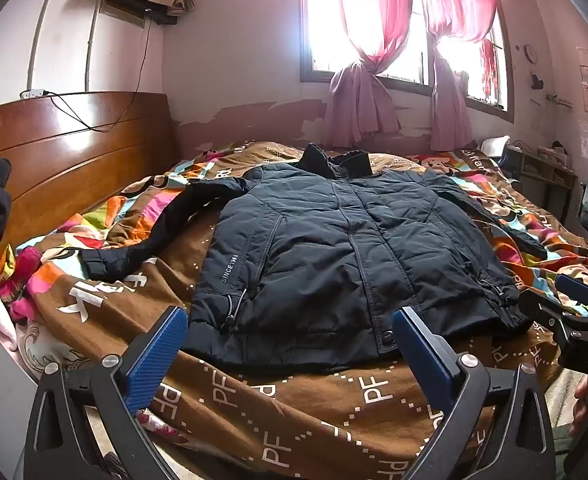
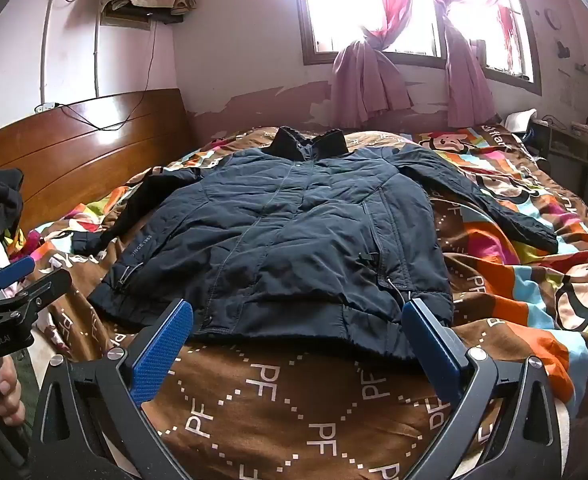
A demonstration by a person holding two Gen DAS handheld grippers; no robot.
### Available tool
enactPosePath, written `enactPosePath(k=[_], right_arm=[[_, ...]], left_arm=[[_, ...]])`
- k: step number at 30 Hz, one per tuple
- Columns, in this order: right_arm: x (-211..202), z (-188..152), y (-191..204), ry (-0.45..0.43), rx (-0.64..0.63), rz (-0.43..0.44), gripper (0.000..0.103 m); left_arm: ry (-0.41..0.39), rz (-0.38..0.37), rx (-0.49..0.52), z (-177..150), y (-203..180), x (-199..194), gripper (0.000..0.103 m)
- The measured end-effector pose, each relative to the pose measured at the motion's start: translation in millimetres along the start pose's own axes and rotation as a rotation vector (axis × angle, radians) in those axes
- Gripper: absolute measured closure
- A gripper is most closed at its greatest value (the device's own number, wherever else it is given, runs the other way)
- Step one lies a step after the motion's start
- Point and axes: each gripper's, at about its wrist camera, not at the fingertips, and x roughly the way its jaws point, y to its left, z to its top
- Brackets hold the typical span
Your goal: Fold large clothes
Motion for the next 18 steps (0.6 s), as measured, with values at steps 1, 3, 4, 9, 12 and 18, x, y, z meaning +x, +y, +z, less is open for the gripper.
enactPosePath(k=[1, 3, 4, 9, 12, 18], right_arm=[[0.1, 0.0, 0.0, 0.0, -0.001, -0.001, 0.001], [0.2, 0.0, -0.1, 0.001, 0.0, -0.001, 0.001], [0.2, -0.1, -0.1, 0.001, 0.001, 0.0, 0.001], [0.4, -0.2, 0.0, 0.001, 0.001, 0.0, 0.001], [0.6, -0.2, -0.5, 0.002, 0.002, 0.001, 0.001], [0.8, -0.4, -0.5, 0.003, 0.004, 0.002, 0.001]], left_arm=[[0.0, 0.0, 0.0, 0.0, 0.1, 0.0, 0.0], [-0.001, 0.0, -0.001, 0.1, 0.2, 0.1, 0.0], [0.0, 0.0, -0.001, 0.2, 0.3, 0.2, 0.0], [-0.001, 0.001, 0.001, 0.0, -0.1, -0.1, 0.0], [-0.001, 0.001, 0.0, 0.0, 0.3, -0.2, 0.0], [-0.001, 0.002, 0.001, -0.1, -0.1, -0.1, 0.0]])
